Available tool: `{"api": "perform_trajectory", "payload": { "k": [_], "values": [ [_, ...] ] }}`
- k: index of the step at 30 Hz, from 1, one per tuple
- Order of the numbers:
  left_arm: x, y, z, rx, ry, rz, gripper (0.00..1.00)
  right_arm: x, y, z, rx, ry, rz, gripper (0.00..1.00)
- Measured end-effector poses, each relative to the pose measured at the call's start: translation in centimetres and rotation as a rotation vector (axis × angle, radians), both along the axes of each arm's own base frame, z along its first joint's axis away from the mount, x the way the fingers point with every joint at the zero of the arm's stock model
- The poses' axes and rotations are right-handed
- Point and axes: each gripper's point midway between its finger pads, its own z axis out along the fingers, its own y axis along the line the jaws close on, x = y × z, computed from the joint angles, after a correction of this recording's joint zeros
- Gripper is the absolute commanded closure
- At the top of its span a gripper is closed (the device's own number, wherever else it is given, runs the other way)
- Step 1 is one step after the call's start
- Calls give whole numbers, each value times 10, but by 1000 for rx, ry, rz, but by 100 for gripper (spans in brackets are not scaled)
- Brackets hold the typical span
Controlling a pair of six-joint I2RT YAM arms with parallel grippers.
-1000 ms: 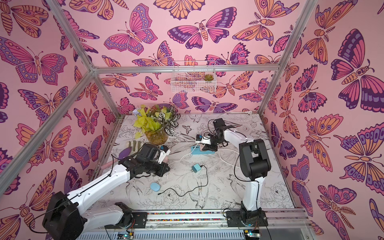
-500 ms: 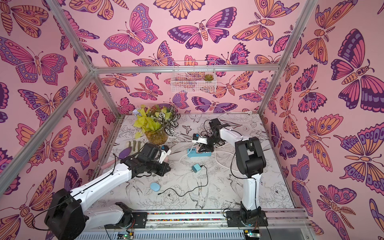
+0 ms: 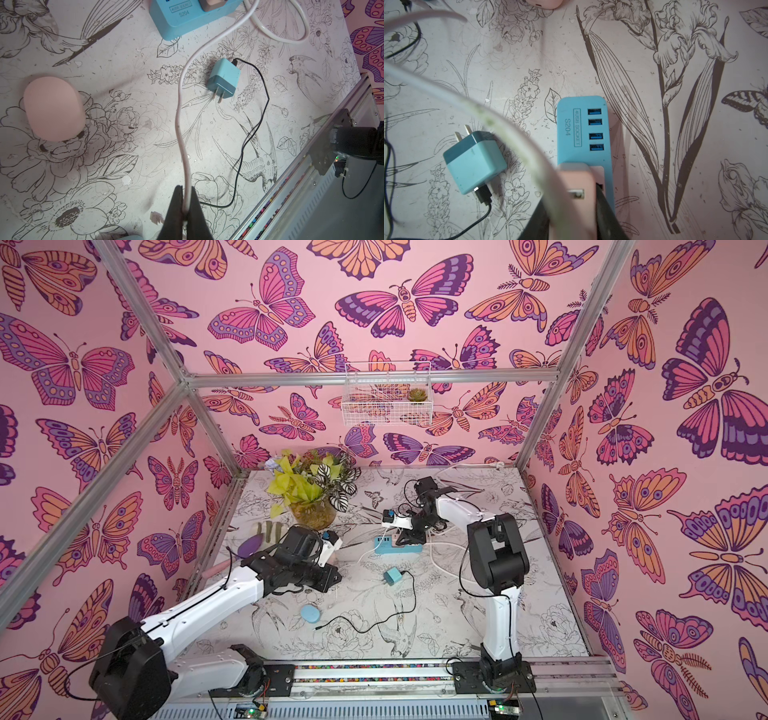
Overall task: Charge the bluetooth headset
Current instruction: Insert the plug into the socket.
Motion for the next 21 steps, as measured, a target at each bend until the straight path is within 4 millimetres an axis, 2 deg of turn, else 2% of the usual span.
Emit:
{"api": "perform_trajectory", "payload": {
  "k": [21],
  "values": [
    [0,0,0,0,0,0,100,-1,0,-3,-64,-19,12,100]
  ]
}}
